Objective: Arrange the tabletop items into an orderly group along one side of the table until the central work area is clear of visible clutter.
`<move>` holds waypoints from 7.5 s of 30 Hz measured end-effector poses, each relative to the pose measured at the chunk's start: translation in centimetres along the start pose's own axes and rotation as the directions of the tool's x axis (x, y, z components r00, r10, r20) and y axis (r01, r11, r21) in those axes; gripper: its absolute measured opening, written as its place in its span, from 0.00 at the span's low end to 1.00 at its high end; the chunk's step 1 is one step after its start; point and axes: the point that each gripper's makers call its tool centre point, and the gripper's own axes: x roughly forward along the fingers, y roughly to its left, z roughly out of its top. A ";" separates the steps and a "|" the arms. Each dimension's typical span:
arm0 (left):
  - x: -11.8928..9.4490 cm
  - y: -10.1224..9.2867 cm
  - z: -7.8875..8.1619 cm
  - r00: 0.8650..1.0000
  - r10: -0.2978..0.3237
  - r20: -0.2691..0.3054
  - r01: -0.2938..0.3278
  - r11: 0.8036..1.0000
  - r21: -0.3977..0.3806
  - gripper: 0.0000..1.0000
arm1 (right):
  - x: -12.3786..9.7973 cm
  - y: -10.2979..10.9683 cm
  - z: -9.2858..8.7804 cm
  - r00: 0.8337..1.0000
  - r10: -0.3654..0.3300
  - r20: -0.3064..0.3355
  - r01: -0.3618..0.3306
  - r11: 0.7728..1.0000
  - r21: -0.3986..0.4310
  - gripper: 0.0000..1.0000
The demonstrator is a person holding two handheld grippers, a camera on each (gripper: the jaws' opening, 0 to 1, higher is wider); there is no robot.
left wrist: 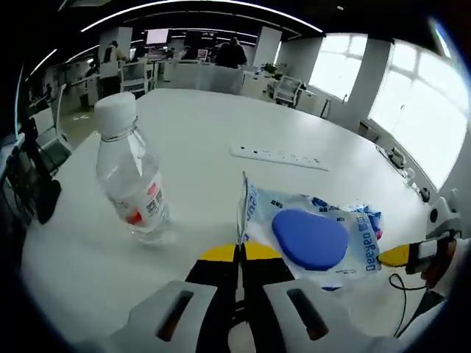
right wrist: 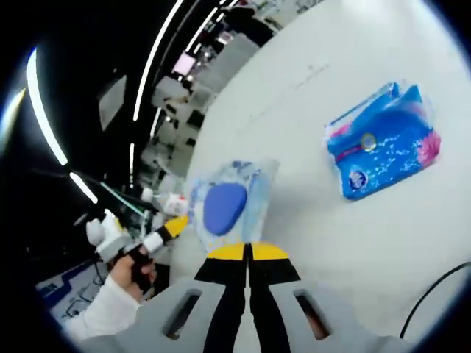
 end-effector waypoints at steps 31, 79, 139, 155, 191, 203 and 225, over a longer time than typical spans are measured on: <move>-0.9 -2.5 0.2 0.998 -0.053 0.033 0.052 0.998 0.040 0.00 | -0.3 -1.2 3.7 0.997 -0.065 0.041 0.074 0.955 -0.286 0.00; 5.0 -1.6 -4.5 0.986 -0.036 -0.162 0.049 0.996 0.078 0.01 | 3.4 -6.3 2.7 0.970 -0.223 -0.095 0.166 0.898 -0.408 0.11; -11.4 0.8 -10.5 0.990 0.126 -0.067 -0.122 0.990 0.070 0.60 | -13.3 -5.7 -1.0 0.993 -0.117 0.018 0.109 0.849 -0.517 0.51; -11.9 1.5 -10.0 0.986 0.159 -0.056 -0.156 0.986 0.057 0.57 | -12.6 -5.3 -1.7 0.995 -0.095 -0.011 0.077 0.865 -0.495 0.50; -11.6 7.7 -14.4 0.924 0.277 -0.264 -0.239 0.956 0.168 0.39 | -12.8 -6.6 -1.8 0.995 -0.098 -0.004 0.088 0.915 -0.395 0.46; -11.5 6.8 -14.3 0.944 0.264 -0.200 -0.243 0.962 0.123 0.36 | -12.7 -6.4 -1.9 0.996 -0.087 -0.005 0.079 0.921 -0.381 0.45; -10.0 -11.1 -4.1 0.903 -0.379 0.204 0.367 0.925 0.093 0.36 | -12.4 -3.6 -2.1 0.999 0.034 0.007 -0.030 0.947 -0.320 0.45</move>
